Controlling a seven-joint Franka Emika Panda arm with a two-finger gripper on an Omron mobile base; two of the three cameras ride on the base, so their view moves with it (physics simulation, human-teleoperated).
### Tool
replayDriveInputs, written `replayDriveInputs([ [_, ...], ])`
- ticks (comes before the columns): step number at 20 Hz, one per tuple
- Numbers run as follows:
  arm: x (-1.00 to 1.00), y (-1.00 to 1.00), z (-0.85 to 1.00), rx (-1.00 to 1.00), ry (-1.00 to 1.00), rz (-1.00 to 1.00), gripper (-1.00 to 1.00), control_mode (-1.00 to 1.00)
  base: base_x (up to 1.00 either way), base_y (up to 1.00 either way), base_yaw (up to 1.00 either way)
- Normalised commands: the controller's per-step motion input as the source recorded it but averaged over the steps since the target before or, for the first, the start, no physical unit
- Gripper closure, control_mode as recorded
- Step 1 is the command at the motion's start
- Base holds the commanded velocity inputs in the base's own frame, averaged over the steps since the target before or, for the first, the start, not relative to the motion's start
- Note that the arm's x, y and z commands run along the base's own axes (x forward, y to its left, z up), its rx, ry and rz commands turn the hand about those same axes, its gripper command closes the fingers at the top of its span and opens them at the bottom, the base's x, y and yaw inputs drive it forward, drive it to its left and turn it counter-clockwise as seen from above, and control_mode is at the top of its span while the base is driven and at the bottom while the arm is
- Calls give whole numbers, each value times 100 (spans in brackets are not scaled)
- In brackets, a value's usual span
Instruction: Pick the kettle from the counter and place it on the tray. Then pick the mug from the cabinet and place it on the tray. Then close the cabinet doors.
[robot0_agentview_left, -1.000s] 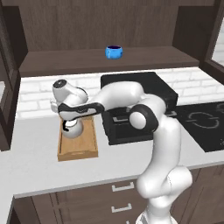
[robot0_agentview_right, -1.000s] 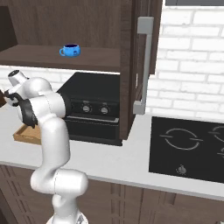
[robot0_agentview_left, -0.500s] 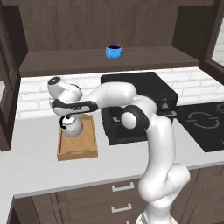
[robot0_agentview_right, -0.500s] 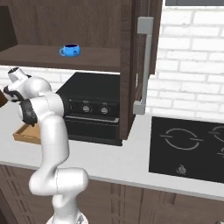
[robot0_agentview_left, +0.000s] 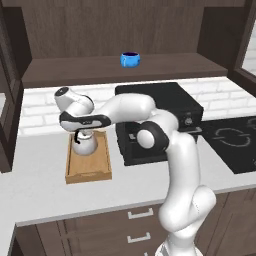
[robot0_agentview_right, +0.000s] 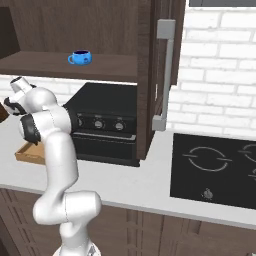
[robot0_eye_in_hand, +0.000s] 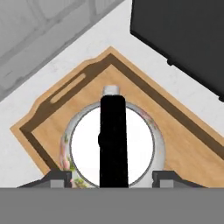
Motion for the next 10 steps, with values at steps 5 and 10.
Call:
replayDriveInputs([
  [5,-38,-27,-2,0,-4,-8,-100,-100,0,0,0],
  [10,-57,-16,19,2,-18,-2,-100,-100,0,0,0],
])
